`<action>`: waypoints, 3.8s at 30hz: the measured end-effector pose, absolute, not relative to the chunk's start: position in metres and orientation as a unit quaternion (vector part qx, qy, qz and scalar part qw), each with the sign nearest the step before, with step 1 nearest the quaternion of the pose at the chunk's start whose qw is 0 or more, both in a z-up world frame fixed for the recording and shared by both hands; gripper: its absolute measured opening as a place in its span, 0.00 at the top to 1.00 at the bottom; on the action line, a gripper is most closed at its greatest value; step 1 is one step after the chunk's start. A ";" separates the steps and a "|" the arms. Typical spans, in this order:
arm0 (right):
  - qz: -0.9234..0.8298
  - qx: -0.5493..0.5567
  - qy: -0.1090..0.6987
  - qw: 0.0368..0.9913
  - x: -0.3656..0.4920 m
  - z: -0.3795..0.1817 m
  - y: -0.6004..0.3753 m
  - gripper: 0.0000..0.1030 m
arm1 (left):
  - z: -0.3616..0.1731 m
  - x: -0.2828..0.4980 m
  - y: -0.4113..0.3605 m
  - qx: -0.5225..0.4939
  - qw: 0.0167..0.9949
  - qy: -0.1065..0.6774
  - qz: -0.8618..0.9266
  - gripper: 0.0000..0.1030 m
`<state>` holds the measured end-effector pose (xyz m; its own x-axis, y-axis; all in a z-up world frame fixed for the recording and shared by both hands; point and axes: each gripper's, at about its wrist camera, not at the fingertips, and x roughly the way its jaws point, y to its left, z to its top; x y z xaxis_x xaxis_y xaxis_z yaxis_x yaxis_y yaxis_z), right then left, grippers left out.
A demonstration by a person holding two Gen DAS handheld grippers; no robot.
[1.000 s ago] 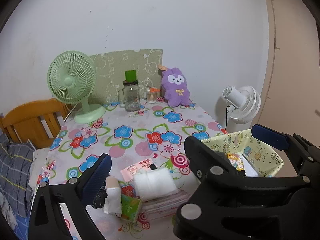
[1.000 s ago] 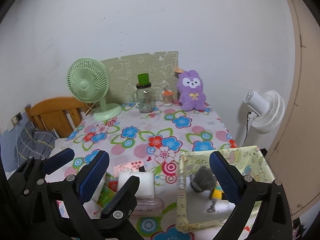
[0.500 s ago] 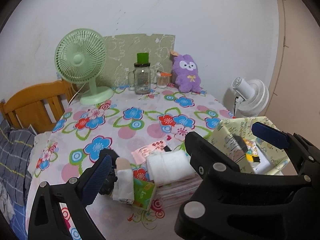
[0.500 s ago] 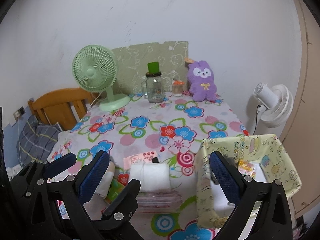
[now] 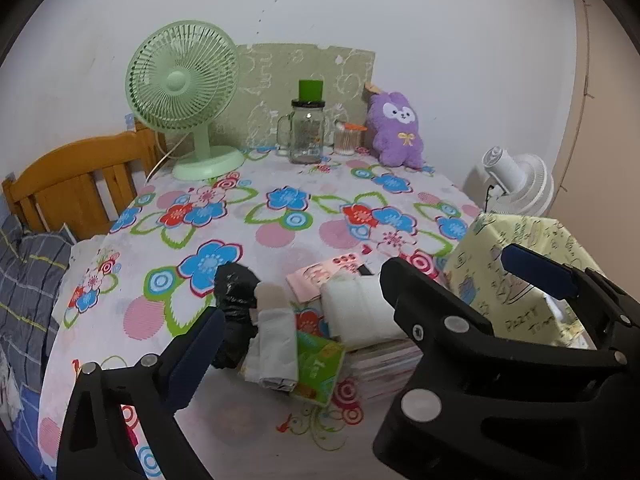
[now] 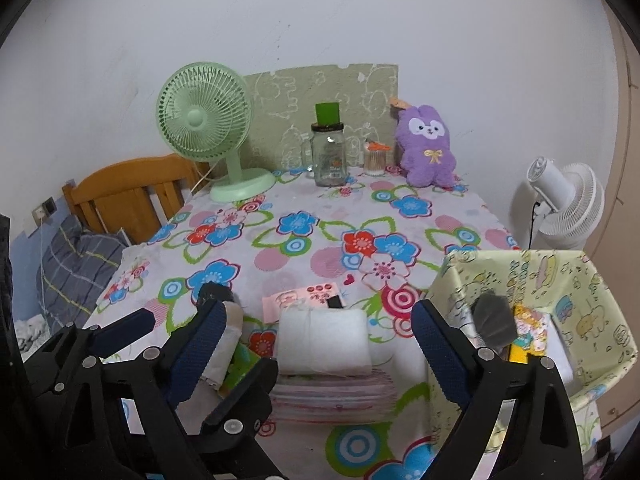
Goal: Organize soft objects
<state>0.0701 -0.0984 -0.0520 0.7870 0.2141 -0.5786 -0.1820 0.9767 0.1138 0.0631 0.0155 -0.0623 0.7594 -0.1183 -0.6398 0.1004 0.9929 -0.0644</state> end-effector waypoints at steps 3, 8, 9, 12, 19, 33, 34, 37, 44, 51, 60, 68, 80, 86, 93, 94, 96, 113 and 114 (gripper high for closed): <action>0.109 0.025 0.318 0.942 0.073 -0.060 -0.094 0.08 | -0.069 0.064 0.020 -0.013 0.937 0.346 -0.052 0.08; 0.113 0.023 0.338 0.934 0.080 -0.075 -0.087 0.09 | -0.084 0.070 0.026 -0.021 0.929 0.366 -0.047 0.18; 0.113 0.022 0.341 0.933 0.081 -0.078 -0.086 0.09 | -0.087 0.071 0.027 -0.021 0.928 0.369 -0.046 0.20; 0.115 0.023 0.352 0.929 0.084 -0.084 -0.084 0.10 | -0.093 0.073 0.028 -0.021 0.927 0.373 -0.043 0.24; 0.113 0.019 0.375 0.920 0.089 -0.101 -0.082 0.10 | -0.108 0.077 0.028 -0.025 0.919 0.392 -0.044 0.48; 0.110 0.026 0.397 0.911 0.106 -0.118 -0.078 0.10 | -0.113 0.081 0.032 -0.029 0.917 0.394 -0.047 0.73; 0.108 0.025 0.397 0.911 0.108 -0.119 -0.078 0.10 | -0.113 0.082 0.031 -0.029 0.917 0.394 -0.050 0.73; 0.100 0.024 0.398 0.912 0.115 -0.121 -0.078 0.10 | -0.113 0.085 0.030 -0.028 0.917 0.394 -0.051 0.73; 0.094 0.031 0.404 0.910 0.128 -0.128 -0.080 0.10 | -0.119 0.095 0.028 -0.028 0.916 0.398 -0.050 0.73; 0.090 0.040 0.426 0.899 0.139 -0.139 -0.082 0.15 | -0.123 0.101 0.028 -0.032 0.909 0.411 -0.053 0.74; 0.080 0.039 0.434 0.897 0.141 -0.142 -0.083 0.36 | -0.125 0.101 0.025 -0.022 0.910 0.411 -0.049 0.74; 0.110 0.029 0.425 0.898 0.132 -0.134 -0.074 0.81 | -0.123 0.099 0.023 -0.021 0.911 0.409 -0.045 0.75; 0.121 0.038 0.413 0.902 0.123 -0.122 -0.077 0.90 | -0.110 0.089 0.022 -0.024 0.917 0.396 -0.049 0.76; 0.118 0.040 0.401 0.908 0.117 -0.107 -0.080 0.90 | -0.096 0.085 0.019 -0.024 0.922 0.383 -0.053 0.76; 0.115 0.037 0.384 0.915 0.108 -0.085 -0.085 0.90 | -0.076 0.076 0.016 -0.026 0.929 0.365 -0.056 0.76; 0.115 0.037 0.382 0.916 0.106 -0.081 -0.086 0.90 | -0.074 0.075 0.016 -0.026 0.930 0.363 -0.056 0.76; 0.115 0.036 0.378 0.918 0.103 -0.076 -0.087 0.90 | -0.068 0.072 0.015 -0.027 0.931 0.359 -0.056 0.76; 0.121 0.031 0.340 0.932 0.082 -0.027 -0.095 0.90 | -0.025 0.052 0.009 -0.020 0.945 0.321 -0.056 0.76; 0.121 0.032 0.338 0.933 0.081 -0.024 -0.096 0.90 | -0.023 0.052 0.008 -0.020 0.946 0.319 -0.057 0.76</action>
